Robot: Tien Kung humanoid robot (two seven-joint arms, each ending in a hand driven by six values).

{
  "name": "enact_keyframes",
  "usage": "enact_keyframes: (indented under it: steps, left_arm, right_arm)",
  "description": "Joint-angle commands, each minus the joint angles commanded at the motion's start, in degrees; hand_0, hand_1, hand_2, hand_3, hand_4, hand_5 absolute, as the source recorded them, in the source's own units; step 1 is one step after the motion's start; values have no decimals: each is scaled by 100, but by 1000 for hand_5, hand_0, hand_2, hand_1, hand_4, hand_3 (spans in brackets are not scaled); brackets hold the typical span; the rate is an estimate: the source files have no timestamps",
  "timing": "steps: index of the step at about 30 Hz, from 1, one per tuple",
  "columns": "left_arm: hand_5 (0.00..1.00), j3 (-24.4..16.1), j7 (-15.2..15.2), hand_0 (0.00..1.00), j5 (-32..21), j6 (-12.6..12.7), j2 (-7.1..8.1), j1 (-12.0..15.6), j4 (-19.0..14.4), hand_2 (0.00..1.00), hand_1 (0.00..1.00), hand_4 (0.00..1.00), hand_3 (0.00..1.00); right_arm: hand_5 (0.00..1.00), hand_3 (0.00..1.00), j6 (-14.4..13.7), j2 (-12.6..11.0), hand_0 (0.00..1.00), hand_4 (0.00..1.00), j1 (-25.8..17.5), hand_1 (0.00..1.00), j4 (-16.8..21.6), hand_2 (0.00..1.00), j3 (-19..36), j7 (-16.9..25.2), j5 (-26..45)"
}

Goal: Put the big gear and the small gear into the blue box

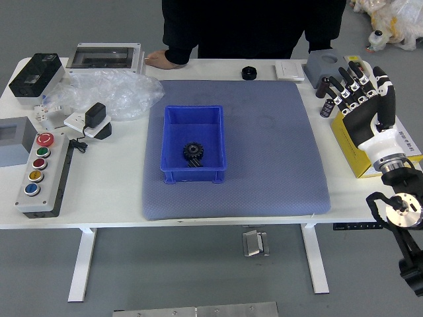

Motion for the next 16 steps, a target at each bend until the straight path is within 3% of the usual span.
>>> enact_keyframes:
  steps: [16]
  left_arm:
    - [308,-32,-9,850,13,-3,-12,22,0,797,816,673,821]
  right_arm:
    - [848,850,-114,-70,898,589,-66,830,11,871,176,-21,-330]
